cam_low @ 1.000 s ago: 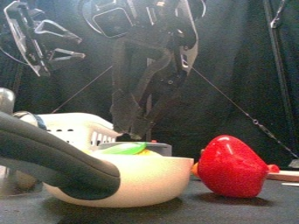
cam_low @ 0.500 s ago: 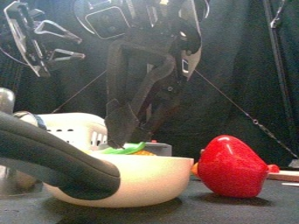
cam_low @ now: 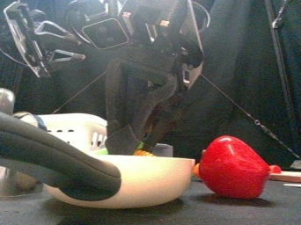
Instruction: Grab corn
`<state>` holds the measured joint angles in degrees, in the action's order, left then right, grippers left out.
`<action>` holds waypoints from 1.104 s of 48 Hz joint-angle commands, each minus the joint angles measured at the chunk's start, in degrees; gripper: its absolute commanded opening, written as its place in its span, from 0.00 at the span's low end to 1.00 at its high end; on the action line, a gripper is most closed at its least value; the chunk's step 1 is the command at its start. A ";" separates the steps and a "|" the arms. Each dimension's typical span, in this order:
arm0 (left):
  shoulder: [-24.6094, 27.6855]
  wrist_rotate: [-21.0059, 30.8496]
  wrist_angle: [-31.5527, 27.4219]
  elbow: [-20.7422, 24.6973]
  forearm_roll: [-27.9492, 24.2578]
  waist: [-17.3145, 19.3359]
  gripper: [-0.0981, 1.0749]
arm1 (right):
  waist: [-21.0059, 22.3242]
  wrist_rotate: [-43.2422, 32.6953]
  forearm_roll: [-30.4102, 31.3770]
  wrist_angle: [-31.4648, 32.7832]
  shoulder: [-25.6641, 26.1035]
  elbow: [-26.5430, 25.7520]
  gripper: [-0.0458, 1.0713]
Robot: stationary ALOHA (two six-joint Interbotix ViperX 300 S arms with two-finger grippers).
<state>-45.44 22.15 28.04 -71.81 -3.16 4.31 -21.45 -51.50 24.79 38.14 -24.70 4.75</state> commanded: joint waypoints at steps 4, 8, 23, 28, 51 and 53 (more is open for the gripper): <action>0.09 -0.09 0.26 0.62 0.00 0.26 0.76 | 0.18 0.00 -0.97 -0.18 0.26 -1.58 0.82; 0.09 -0.09 0.26 0.53 0.00 0.44 0.76 | 0.26 0.09 -1.05 -0.18 -0.18 -1.58 0.82; 0.00 -0.09 0.26 0.53 0.00 0.53 0.76 | 0.26 0.09 -1.05 -0.18 -0.26 -1.76 0.75; 0.09 -0.09 0.26 0.53 0.00 0.53 0.76 | 0.26 0.00 -1.05 -0.09 -0.09 -1.67 0.67; 0.09 0.09 0.26 0.44 0.09 0.53 0.76 | -0.18 0.00 0.35 1.67 3.96 -2.64 0.61; 0.09 0.09 0.26 0.53 0.09 0.53 0.76 | -0.09 0.00 0.53 1.76 3.87 -2.90 0.61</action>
<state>-45.44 22.15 27.95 -71.98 -3.16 4.66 -21.45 -51.42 24.87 39.90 -23.73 3.60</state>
